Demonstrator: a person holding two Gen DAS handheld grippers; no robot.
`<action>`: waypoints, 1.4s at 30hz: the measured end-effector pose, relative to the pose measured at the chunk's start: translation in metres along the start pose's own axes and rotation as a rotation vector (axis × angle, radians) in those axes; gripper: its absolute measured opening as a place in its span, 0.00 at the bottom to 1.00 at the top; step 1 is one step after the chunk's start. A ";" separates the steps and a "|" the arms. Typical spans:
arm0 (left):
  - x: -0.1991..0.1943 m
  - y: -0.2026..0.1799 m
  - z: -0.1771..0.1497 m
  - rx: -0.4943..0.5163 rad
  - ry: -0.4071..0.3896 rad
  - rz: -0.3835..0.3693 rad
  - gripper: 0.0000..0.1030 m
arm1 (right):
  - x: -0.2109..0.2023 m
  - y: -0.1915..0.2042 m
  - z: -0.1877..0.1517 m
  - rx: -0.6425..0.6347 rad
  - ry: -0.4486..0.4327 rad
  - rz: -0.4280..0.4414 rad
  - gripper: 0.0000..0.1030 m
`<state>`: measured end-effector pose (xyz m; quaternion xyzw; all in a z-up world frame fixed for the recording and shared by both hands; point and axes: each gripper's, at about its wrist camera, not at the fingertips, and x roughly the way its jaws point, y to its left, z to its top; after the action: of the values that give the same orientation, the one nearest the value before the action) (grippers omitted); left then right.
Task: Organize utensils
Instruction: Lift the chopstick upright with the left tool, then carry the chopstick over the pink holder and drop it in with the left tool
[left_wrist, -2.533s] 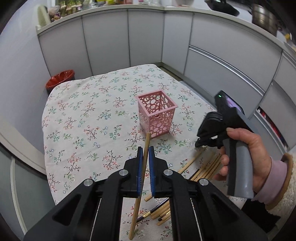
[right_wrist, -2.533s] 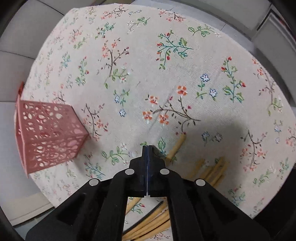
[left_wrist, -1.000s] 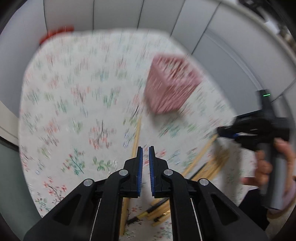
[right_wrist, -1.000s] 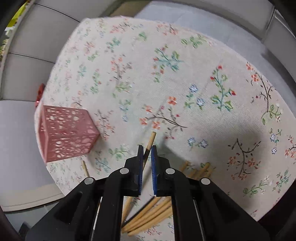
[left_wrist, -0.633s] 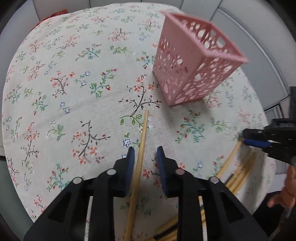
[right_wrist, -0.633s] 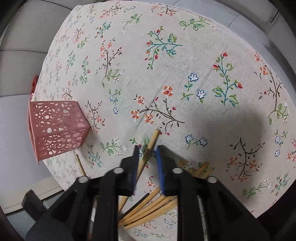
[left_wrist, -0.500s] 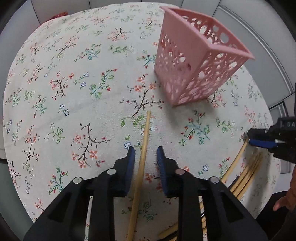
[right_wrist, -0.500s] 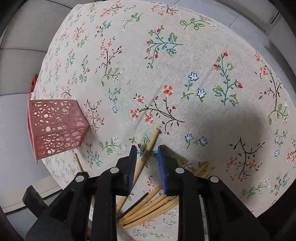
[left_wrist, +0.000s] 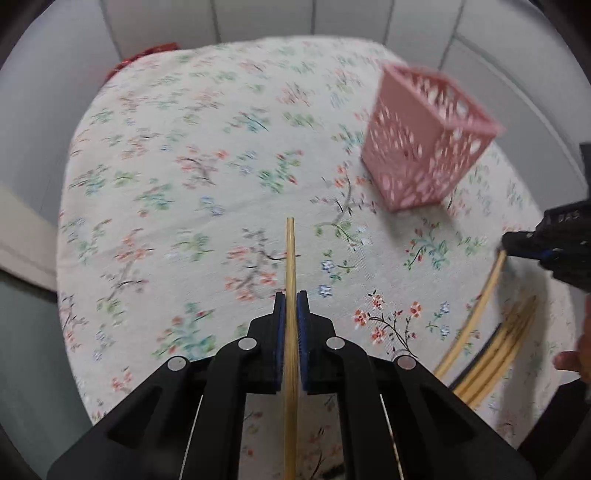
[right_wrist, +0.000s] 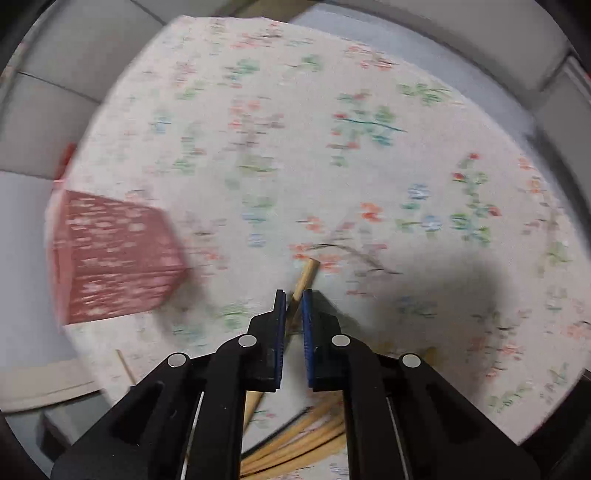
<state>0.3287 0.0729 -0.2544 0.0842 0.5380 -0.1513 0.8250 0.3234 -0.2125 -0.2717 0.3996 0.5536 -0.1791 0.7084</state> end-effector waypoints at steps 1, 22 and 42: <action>-0.007 0.003 -0.001 -0.012 -0.016 -0.004 0.06 | -0.006 0.004 0.000 -0.022 -0.015 0.010 0.07; -0.210 -0.048 -0.002 -0.039 -0.461 0.000 0.06 | -0.194 0.026 -0.087 -0.601 -0.451 0.273 0.04; -0.252 -0.082 0.092 -0.075 -0.600 -0.018 0.06 | -0.284 0.025 -0.028 -0.587 -0.692 0.386 0.04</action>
<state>0.2858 0.0076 0.0151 0.0004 0.2760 -0.1567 0.9483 0.2315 -0.2292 -0.0008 0.1956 0.2289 -0.0035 0.9536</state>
